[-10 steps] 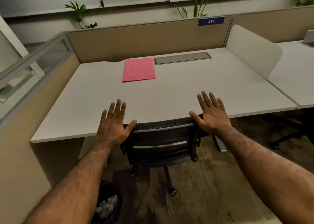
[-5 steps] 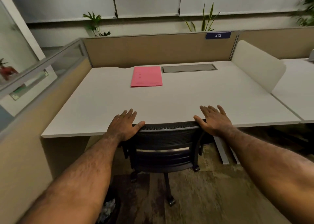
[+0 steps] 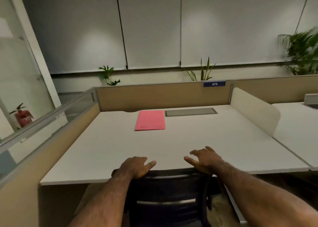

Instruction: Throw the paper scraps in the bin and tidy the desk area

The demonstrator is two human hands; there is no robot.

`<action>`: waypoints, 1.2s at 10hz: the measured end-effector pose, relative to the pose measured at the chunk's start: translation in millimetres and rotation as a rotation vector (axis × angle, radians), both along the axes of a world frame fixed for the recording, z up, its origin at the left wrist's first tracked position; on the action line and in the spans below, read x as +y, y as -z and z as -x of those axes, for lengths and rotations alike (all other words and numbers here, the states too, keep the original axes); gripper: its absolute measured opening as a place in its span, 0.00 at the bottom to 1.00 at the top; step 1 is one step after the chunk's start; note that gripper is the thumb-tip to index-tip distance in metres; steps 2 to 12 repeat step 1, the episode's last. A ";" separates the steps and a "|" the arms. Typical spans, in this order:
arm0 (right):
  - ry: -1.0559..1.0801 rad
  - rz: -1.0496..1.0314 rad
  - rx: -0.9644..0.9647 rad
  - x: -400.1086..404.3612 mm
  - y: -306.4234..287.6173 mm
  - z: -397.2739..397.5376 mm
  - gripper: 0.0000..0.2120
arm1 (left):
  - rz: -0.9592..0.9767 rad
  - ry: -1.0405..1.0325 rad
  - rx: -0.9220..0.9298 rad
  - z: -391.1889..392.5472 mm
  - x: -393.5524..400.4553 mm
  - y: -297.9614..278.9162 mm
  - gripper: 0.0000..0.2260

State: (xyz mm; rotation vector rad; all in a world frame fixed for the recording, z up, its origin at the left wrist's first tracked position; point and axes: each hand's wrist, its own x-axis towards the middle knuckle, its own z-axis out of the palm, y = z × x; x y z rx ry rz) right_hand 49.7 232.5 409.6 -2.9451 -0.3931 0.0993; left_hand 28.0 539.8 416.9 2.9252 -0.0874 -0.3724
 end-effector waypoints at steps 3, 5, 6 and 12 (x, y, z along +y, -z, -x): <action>0.027 -0.001 -0.094 2.4 -30.5 -14.5 0.43 | -0.055 -0.003 -0.042 -11.3 -1.5 -25.5 0.37; 0.027 -0.001 -0.094 2.4 -30.5 -14.5 0.43 | -0.055 -0.003 -0.042 -11.3 -1.5 -25.5 0.37; 0.027 -0.001 -0.094 2.4 -30.5 -14.5 0.43 | -0.055 -0.003 -0.042 -11.3 -1.5 -25.5 0.37; 0.027 -0.001 -0.094 2.4 -30.5 -14.5 0.43 | -0.055 -0.003 -0.042 -11.3 -1.5 -25.5 0.37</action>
